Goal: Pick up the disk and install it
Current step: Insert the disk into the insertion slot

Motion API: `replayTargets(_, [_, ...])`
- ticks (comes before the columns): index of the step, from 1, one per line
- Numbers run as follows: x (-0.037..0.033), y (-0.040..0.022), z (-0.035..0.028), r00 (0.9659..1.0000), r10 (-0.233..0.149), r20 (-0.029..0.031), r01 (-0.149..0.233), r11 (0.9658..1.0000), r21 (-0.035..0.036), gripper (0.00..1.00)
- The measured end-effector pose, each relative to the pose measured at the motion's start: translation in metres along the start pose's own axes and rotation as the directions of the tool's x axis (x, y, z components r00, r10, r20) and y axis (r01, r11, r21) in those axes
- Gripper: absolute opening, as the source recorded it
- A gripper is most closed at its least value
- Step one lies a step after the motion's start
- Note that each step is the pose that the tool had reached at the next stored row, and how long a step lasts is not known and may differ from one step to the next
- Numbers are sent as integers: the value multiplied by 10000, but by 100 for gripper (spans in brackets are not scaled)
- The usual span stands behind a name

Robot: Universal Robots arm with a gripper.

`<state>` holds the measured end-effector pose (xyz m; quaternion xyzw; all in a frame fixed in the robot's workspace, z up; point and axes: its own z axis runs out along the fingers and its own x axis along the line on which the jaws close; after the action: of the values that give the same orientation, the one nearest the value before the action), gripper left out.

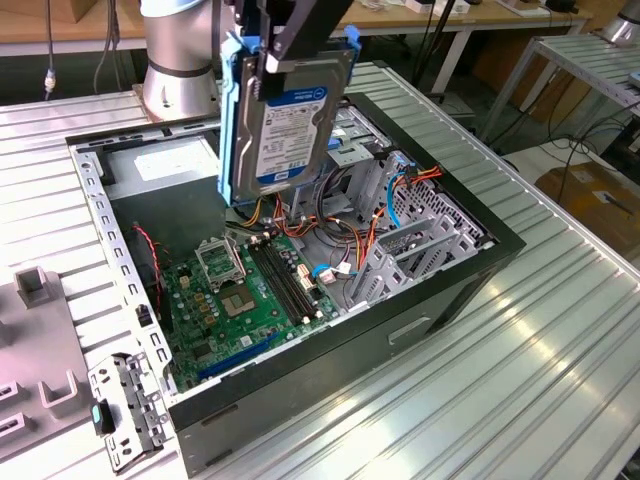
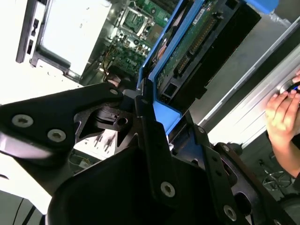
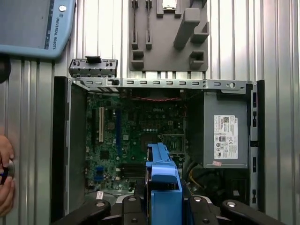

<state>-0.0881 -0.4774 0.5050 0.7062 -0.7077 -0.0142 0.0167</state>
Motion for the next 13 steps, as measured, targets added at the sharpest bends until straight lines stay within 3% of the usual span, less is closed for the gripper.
replayTargets(5, [5,-279,36,10000,3,-36,-3,10000,0,37])
replayTargets(8, [20,-391,48,10000,3,-50,-3,10000,1,37])
replayTargets(10, [331,-458,73,10000,4,-61,-4,10000,1,37])
replayTargets(11, [419,-494,91,10000,3,-61,-3,10000,1,37])
replayTargets(13, [509,-627,121,10000,3,-62,-3,10000,1,37])
